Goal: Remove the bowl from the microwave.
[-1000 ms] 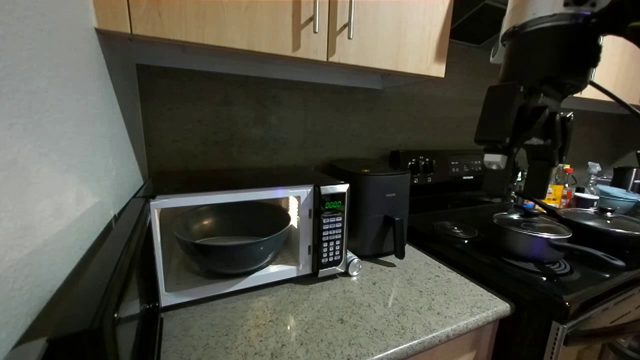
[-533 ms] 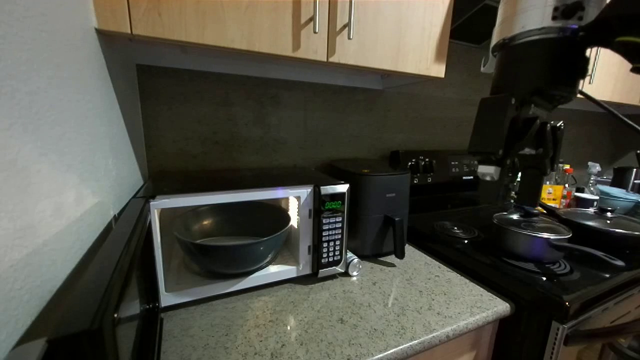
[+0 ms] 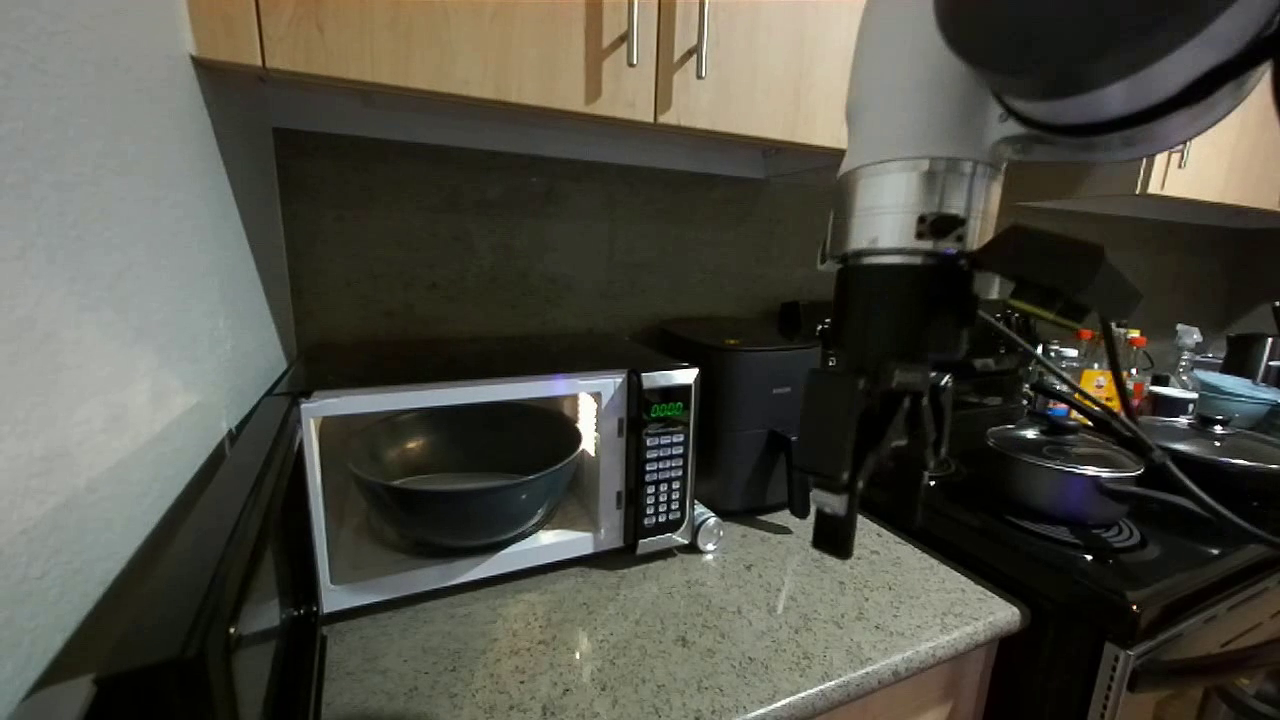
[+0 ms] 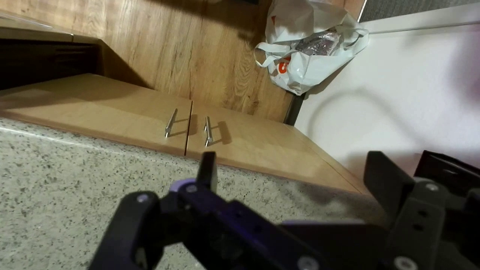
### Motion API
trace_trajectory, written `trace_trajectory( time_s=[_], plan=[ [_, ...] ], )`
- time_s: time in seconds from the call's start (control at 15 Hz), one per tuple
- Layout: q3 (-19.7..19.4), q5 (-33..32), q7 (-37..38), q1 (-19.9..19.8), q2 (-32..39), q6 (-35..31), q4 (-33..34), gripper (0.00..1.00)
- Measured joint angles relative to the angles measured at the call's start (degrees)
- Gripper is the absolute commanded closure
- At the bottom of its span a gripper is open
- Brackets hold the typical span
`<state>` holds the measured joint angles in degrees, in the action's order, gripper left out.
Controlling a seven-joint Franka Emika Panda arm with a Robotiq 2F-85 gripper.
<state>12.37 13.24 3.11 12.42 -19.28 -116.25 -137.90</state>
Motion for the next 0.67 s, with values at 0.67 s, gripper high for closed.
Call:
trace_trajectory(
  time_s=[0.67],
  plan=[
    [1.1,-1.6,0.1,0.6,6.7,-3.2,2.2,0.00]
  ],
)
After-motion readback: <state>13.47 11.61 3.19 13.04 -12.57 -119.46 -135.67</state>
